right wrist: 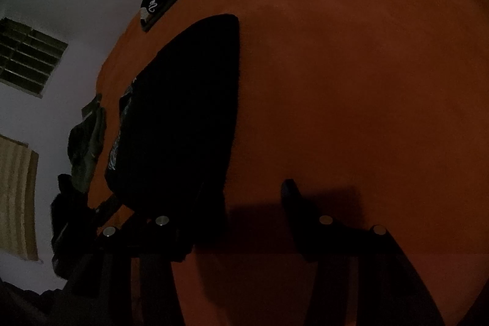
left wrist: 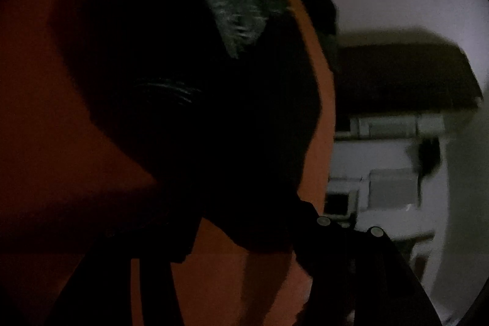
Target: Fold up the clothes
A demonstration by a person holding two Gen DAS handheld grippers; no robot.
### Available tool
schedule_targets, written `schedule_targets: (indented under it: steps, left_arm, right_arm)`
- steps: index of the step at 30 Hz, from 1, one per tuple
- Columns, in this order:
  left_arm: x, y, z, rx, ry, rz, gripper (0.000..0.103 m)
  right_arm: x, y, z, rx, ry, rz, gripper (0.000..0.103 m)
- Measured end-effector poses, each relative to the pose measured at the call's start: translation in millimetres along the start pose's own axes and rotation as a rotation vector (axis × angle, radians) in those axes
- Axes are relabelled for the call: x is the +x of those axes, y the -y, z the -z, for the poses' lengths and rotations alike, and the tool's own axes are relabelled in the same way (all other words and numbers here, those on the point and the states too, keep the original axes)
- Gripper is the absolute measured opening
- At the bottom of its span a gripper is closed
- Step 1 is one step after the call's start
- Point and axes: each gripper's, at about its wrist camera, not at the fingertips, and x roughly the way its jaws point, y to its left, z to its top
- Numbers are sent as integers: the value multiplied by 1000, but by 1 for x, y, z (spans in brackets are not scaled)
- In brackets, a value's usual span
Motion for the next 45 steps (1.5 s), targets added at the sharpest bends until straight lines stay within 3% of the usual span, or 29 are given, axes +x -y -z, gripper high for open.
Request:
schedule_targets:
  steps: [8,15,20,26,27,32,35,38,42,45]
  left_arm:
    - [17,-29,-13,-386,-63,113,51]
    - [14,-19,13,-329,-64,5,51]
    - [36,-20,8,-363,-61,118,51]
    - [60,-16,0,-411,-28,136,48]
    - [61,-13,0,-397,-19,129,48]
    - [59,1,-8,-318,-31,99,15]
    - [48,8,-22,-286,-53,108,11]
    - [36,33,-41,-115,-59,26,9]
    - [21,37,-79,-62,-213,-49,9]
    - [3,33,-116,9,-276,-85,10]
  right_arm:
    - [-1,7,-1,16,-4,-21,50]
    - [1,9,-2,24,-8,-22,50]
    - [4,8,-2,21,-6,-14,51]
    - [4,5,0,25,3,-3,54]
    - [5,5,1,25,4,-3,55]
    - [4,6,0,33,3,-7,55]
    - [3,9,0,48,2,-19,55]
    - [1,8,-2,51,-7,-24,55]
    - [-2,4,-8,30,-49,-29,55]
    - [-3,-4,-27,-54,-124,-89,55]
